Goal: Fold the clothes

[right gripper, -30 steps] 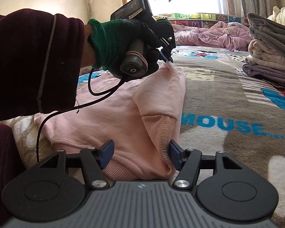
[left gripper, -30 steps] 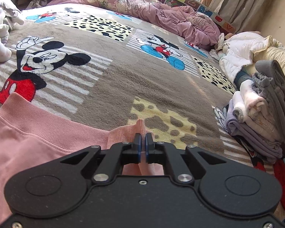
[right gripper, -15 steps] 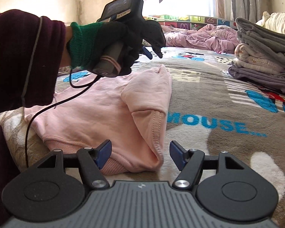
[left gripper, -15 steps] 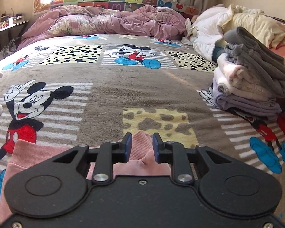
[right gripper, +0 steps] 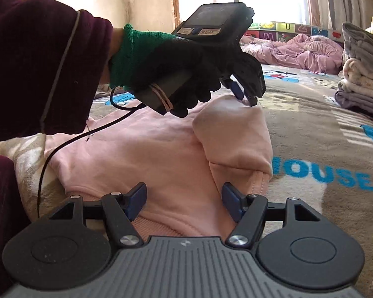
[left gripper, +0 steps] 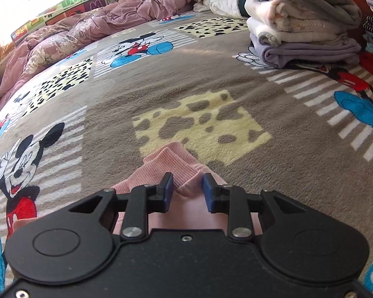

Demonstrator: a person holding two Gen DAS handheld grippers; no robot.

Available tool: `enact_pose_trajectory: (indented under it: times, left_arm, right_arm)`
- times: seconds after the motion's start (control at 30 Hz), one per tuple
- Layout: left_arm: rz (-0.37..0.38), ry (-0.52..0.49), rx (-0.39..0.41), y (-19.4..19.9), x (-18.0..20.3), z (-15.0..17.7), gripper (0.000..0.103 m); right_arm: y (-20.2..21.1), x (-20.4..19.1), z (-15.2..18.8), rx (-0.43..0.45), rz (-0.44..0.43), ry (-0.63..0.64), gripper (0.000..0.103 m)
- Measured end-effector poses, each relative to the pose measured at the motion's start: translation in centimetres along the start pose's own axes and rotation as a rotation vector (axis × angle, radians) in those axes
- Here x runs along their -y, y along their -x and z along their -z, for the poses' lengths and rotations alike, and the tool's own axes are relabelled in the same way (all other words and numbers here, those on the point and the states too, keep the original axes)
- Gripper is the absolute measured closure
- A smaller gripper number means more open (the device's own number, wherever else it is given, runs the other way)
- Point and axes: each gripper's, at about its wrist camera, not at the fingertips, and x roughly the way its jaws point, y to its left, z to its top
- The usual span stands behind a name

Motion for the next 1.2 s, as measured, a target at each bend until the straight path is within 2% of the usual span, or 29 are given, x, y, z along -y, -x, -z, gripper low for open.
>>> enact_pose_trajectory:
  times: [0.13,0.27,0.33,0.4,0.47,0.53,0.63,0.7,0.87,0.93,1.03,1.2]
  left_arm:
    - [-0.011,-0.016,0.009,0.4,-0.1,0.0,0.073]
    - [-0.01,0.0,0.097,5.1,0.2,0.4,0.074]
    - [-0.001,-0.008,0.12,7.5,0.6,1.5,0.074]
    - [0.029,-0.01,0.129,9.6,1.2,3.1,0.073]
    - [0.053,-0.012,0.126,10.9,1.8,4.7,0.073]
    - [0.062,-0.001,0.115,11.4,2.2,6.2,0.073]
    - [0.064,0.032,0.097,11.3,2.2,7.6,0.073]
    - [0.067,0.051,0.089,11.3,2.1,8.3,0.073]
    - [0.075,0.054,0.104,12.2,2.1,8.6,0.073]
    - [0.076,0.058,0.118,12.8,2.2,8.5,0.073]
    - [0.077,0.055,0.134,13.5,2.6,8.4,0.073]
    - [0.083,0.023,0.123,13.0,3.7,8.3,0.073]
  right_arm:
    - [0.1,0.1,-0.1,-0.009,-0.033,-0.018,0.033]
    - [2.4,-0.6,-0.5,0.067,0.016,0.004,0.044]
    - [3.8,-0.7,-0.5,0.122,0.06,0.012,0.044]
    - [4.7,-0.5,-0.5,0.166,0.11,0.004,0.039]
    - [4.4,0.7,-0.6,0.166,0.157,-0.052,0.03]
    - [3.3,2.1,-0.5,0.128,0.149,-0.135,0.031]
    - [2.7,3.6,-0.2,0.108,0.088,-0.242,0.033]
    - [2.7,3.0,0.0,0.101,0.063,-0.205,0.038]
    - [3.0,1.0,0.2,0.095,0.044,-0.083,0.039]
    - [3.2,1.0,-0.1,0.111,0.051,-0.08,0.039]
    - [2.6,1.9,-0.1,0.053,0.0,-0.138,0.039]
    - [2.5,2.2,0.1,0.007,-0.067,-0.188,0.039]
